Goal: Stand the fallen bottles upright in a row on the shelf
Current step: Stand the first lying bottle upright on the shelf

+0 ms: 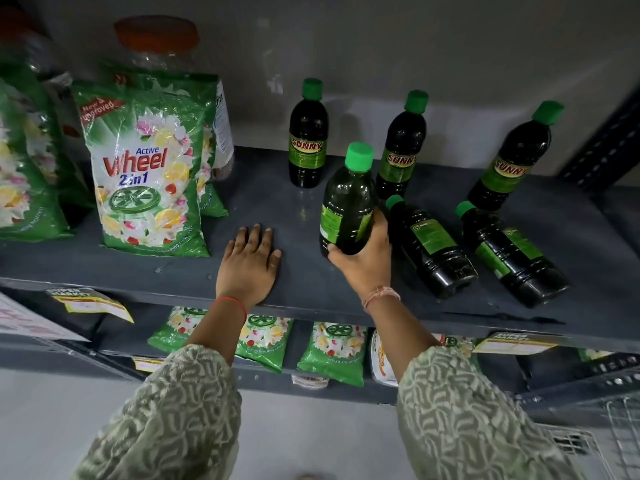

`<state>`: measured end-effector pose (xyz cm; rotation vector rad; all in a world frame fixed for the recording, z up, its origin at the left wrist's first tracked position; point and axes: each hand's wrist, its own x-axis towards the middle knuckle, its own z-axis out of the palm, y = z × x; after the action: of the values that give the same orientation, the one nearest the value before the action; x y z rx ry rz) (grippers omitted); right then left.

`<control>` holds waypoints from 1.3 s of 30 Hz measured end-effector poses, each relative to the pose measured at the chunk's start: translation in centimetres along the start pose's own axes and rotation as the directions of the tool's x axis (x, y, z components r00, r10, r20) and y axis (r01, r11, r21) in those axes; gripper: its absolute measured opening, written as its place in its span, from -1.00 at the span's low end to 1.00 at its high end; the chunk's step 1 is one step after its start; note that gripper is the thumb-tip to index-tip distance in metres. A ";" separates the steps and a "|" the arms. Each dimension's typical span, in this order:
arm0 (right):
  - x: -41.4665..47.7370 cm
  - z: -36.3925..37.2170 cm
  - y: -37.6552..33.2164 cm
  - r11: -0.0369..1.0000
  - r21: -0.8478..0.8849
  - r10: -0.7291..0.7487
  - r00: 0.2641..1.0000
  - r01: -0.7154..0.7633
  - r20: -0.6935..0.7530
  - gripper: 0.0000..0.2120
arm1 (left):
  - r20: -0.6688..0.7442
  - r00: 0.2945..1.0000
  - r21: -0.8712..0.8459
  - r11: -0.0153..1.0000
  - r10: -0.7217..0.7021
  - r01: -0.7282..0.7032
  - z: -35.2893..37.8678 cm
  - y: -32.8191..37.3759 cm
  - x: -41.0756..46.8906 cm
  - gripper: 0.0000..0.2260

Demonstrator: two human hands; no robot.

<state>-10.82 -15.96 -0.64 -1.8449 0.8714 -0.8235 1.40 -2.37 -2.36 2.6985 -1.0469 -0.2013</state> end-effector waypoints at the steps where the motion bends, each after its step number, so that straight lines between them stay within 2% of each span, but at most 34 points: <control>1: -0.2 -0.1 0.3 0.999 0.051 0.016 1.000 -0.017 0.017 -0.17 | 0.001 1.000 0.000 1.000 0.001 -0.001 0.0 0.0 0.0 -0.52; 3: -0.3 -0.2 0.5 0.995 0.098 0.029 0.999 -0.032 0.026 -0.06 | 0.004 1.000 0.001 1.000 -0.002 0.002 -0.1 0.0 0.0 -0.52; 5: 0.0 0.0 -0.1 0.999 0.046 -0.003 1.000 0.002 0.016 0.07 | 0.000 1.000 0.004 1.000 -0.002 0.002 -0.1 0.1 -0.1 -0.52; 6: 0.2 0.2 -0.4 1.000 0.011 -0.021 1.000 0.021 0.005 0.08 | -0.001 1.000 0.003 1.000 -0.002 0.002 -0.1 0.1 -0.1 -0.52; 9: 0.9 0.4 -0.8 0.999 0.038 -0.019 1.000 0.018 0.007 -0.09 | 0.006 1.000 0.005 1.000 0.002 -0.002 -0.1 0.0 -0.1 -0.52; 11: 1.1 -0.3 -0.3 0.992 0.124 -0.003 0.994 -0.010 0.106 -0.25 | 0.007 1.000 0.009 1.000 0.003 -0.003 0.0 -0.1 -0.1 -0.51; 13: 1.2 -1.3 0.5 0.980 0.194 0.003 0.967 -0.054 0.255 -0.26 | 0.005 1.000 0.012 1.000 0.002 -0.002 0.0 -0.1 0.0 -0.51; 14: 1.3 -1.6 0.7 0.977 0.203 0.005 0.957 -0.066 0.291 -0.19 | 0.003 1.000 0.013 1.000 0.002 -0.002 0.0 0.0 0.0 -0.52; 16: 1.3 -1.3 0.7 0.981 0.189 -0.007 0.967 -0.043 0.256 0.05 | 0.000 1.000 0.013 1.000 0.004 -0.004 0.0 0.0 -0.1 -0.52; 18: 1.2 -0.3 0.3 0.995 0.102 -0.032 0.984 0.014 0.176 0.11 | 0.000 1.000 0.009 1.000 0.005 -0.005 0.0 -0.1 -0.1 -0.52; 21: 1.2 -0.1 0.1 0.994 0.108 -0.010 0.992 -0.003 0.127 -0.19 | 0.003 1.000 0.009 1.000 0.007 -0.007 -0.1 -0.1 -0.1 -0.51; 24: 1.8 -1.0 1.0 0.979 0.183 0.043 0.964 -0.094 0.263 -0.42 | 0.004 1.000 0.010 1.000 0.005 -0.005 -0.1 -0.1 0.0 -0.51; 27: 2.3 -2.2 2.2 0.972 0.183 0.059 0.909 -0.146 0.412 -0.42 | 0.003 1.000 0.016 1.000 0.006 -0.006 0.0 0.0 0.0 -0.52; 29: 2.2 -2.2 2.4 0.968 0.187 0.069 0.893 -0.168 0.444 -0.28 | -0.003 1.000 0.017 1.000 0.003 -0.003 0.0 0.0 0.0 -0.52; 30: 2.2 -1.9 2.2 0.969 0.184 0.072 0.904 -0.164 0.422 -0.15 | -0.006 1.000 0.017 1.000 0.002 -0.002 0.1 0.0 0.0 -0.52; 32: 2.0 -0.6 1.4 0.989 0.098 0.075 0.958 -0.106 0.277 0.04 | -0.009 1.000 0.018 1.000 0.005 -0.005 0.0 -0.1 0.1 -0.52; 33: 1.8 0.1 1.0 0.994 0.066 0.073 0.978 -0.087 0.196 0.01 | -0.008 1.000 0.021 1.000 0.006 -0.006 0.0 -0.1 0.1 -0.52; 35: 1.5 0.7 0.7 0.992 0.090 0.079 0.991 -0.089 0.109 -0.22 | -0.007 1.000 0.019 1.000 0.005 -0.005 0.0 -0.1 0.0 -0.52; 37: 1.1 0.3 0.6 0.986 0.123 0.093 0.986 -0.110 0.141 -0.35 | -0.006 1.000 0.015 1.000 0.005 -0.005 0.0 -0.1 0.0 -0.52; 39: 1.2 -0.4 0.9 0.989 0.115 0.070 0.974 -0.097 0.214 -0.38 | -0.002 1.000 0.013 1.000 0.006 -0.006 0.0 0.0 -0.1 -0.52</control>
<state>-10.75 -17.43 -1.12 -1.7366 0.7409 -0.6044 1.37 -2.30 -2.33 2.7059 -1.0591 -0.1913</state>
